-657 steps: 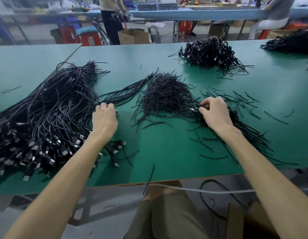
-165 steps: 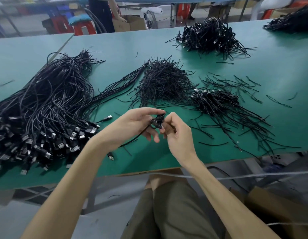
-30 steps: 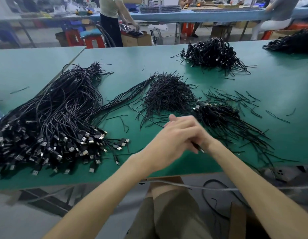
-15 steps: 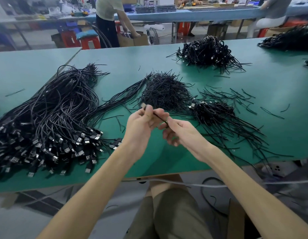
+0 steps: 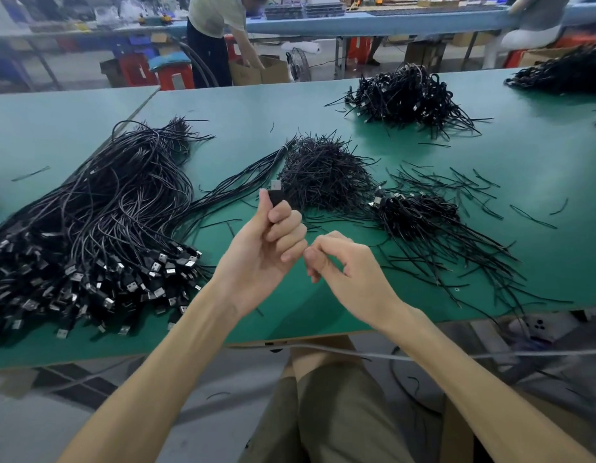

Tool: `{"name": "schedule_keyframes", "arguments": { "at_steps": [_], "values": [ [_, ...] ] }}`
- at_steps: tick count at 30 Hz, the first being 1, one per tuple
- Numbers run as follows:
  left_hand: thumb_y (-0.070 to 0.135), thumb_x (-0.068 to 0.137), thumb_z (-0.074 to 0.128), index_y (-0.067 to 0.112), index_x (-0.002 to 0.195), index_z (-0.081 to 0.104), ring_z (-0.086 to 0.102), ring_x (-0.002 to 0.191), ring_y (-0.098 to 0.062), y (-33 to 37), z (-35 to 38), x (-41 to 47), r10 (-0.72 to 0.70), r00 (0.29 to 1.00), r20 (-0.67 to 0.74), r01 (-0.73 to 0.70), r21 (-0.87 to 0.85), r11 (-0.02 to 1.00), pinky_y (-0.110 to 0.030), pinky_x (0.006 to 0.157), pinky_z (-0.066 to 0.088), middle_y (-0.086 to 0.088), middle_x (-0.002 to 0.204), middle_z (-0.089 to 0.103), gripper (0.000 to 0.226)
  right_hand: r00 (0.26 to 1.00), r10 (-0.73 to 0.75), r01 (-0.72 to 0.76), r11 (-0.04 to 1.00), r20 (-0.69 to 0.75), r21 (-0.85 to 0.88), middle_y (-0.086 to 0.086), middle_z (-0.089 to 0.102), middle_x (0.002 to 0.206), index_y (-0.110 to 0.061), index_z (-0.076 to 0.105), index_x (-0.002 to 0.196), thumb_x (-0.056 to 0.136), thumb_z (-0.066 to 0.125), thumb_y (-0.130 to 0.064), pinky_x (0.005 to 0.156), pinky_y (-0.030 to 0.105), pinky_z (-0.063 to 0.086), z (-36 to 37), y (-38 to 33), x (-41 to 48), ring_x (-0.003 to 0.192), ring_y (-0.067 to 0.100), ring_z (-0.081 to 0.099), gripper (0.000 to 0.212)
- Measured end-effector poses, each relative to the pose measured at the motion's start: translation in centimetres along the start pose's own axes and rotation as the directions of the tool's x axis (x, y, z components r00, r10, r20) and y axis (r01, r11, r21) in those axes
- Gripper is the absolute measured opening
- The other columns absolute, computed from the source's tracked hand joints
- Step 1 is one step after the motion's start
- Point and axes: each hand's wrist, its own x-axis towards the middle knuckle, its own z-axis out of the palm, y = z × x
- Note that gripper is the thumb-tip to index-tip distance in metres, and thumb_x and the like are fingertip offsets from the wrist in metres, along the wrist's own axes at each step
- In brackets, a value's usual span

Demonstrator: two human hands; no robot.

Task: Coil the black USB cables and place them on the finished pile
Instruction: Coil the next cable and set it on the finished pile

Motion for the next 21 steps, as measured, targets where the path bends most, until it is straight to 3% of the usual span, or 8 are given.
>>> {"name": "schedule_keyframes", "arguments": {
  "at_steps": [3,9,13,16,21],
  "values": [
    [0.053,0.108,0.031,0.022,0.064,0.043,0.016,0.05,-0.009,0.6,0.2,0.1,0.03,1.0,0.008,-0.029,-0.018,0.999,-0.025,0.044,0.025,0.009,0.056,0.03,0.056,0.996,-0.042,0.045,0.998,0.075,-0.041,-0.004,0.057,0.068,-0.014,0.052,0.078,0.104,0.051,-0.034,0.08,0.038,0.045,0.5,-0.6,0.1,0.074,0.02,0.052,0.033],
    [0.05,0.108,0.032,0.022,0.064,0.044,0.012,0.049,-0.01,1.5,0.3,-0.5,0.073,0.995,-0.06,-0.082,-0.161,0.984,-0.026,0.043,0.02,0.009,0.058,0.017,0.054,0.984,-0.056,0.125,0.897,0.172,-0.423,-0.008,0.06,0.082,-0.012,0.061,0.094,0.105,0.052,-0.031,0.091,0.033,0.038,0.6,0.0,0.6,0.082,0.016,0.05,0.024],
    [0.044,0.107,0.034,0.02,0.08,0.048,0.017,0.056,-0.008,1.9,1.1,-0.9,0.129,0.991,-0.033,-0.129,-0.022,0.991,-0.023,0.05,0.028,0.009,0.07,0.019,0.04,0.976,0.055,0.059,0.865,0.21,-0.499,-0.017,0.06,0.087,-0.015,0.062,0.1,0.106,0.048,-0.022,0.105,0.035,0.032,-0.5,1.1,0.8,0.095,0.014,0.053,0.017],
    [0.032,0.109,0.035,0.016,0.092,0.05,0.019,0.063,-0.008,2.0,1.3,-1.5,0.15,0.988,-0.039,-0.144,0.12,0.982,-0.021,0.055,0.031,0.006,0.077,0.019,0.028,0.979,0.097,-0.001,0.884,0.179,-0.468,-0.025,0.05,0.071,-0.013,0.063,0.096,0.105,0.049,-0.008,0.096,0.03,0.036,-1.0,1.4,1.0,0.082,0.008,0.048,0.017],
    [0.036,0.109,0.036,0.02,0.084,0.054,0.016,0.055,-0.009,3.1,0.7,-1.9,0.081,0.997,-0.02,-0.08,0.043,0.996,-0.023,0.05,0.025,0.009,0.066,0.017,0.035,0.939,0.208,-0.097,0.925,0.275,-0.368,-0.024,0.053,0.064,-0.019,0.061,0.097,0.105,0.046,-0.008,0.072,0.025,0.039,-0.5,1.0,0.5,0.065,-0.005,0.049,0.021]
  ]
}}
